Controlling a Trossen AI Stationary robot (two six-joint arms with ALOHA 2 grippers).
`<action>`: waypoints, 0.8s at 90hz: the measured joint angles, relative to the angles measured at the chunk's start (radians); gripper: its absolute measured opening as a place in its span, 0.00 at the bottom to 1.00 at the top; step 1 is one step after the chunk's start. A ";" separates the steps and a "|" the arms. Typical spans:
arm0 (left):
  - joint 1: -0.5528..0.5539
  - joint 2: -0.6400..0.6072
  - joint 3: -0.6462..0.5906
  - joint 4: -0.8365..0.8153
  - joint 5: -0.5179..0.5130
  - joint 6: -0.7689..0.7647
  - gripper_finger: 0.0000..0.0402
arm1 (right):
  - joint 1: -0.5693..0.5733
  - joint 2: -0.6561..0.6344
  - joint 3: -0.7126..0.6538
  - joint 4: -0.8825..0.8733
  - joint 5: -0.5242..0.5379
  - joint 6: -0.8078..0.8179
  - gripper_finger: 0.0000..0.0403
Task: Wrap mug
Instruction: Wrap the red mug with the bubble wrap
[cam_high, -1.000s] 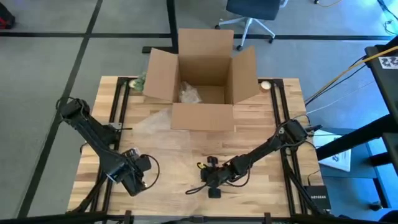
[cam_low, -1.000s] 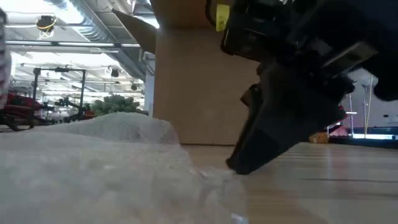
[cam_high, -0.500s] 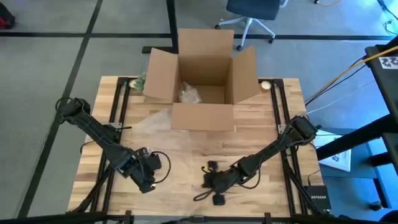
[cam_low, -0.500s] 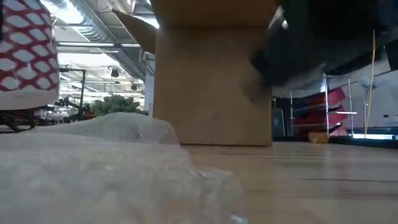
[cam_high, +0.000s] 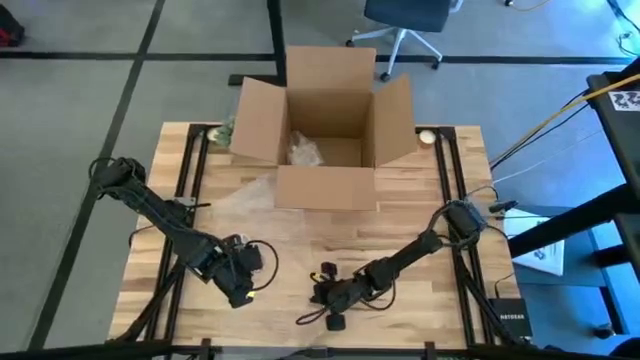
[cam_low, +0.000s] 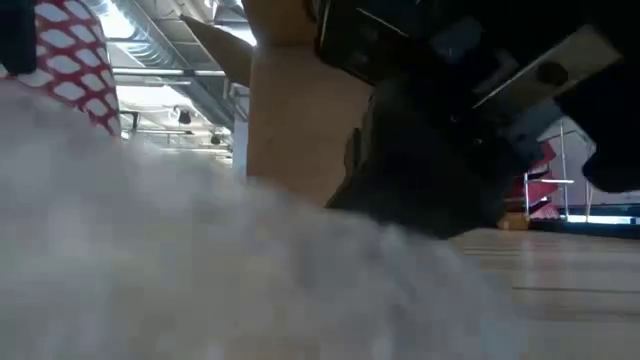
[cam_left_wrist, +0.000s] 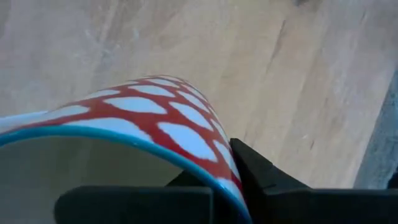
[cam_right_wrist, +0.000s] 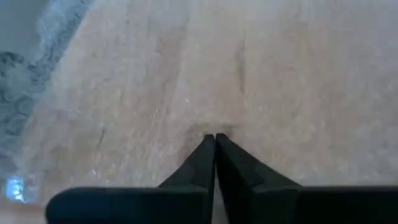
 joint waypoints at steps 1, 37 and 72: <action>0.001 0.000 0.000 0.000 0.000 0.002 0.00 | 0.002 -0.007 0.001 -0.022 -0.002 0.003 0.00; 0.034 0.000 -0.001 0.065 -0.018 0.064 0.00 | 0.037 -0.219 -0.009 -0.837 0.022 0.080 0.00; 0.131 0.038 -0.031 0.280 -0.055 0.217 0.00 | 0.145 -0.307 -0.008 -0.663 0.175 0.401 0.00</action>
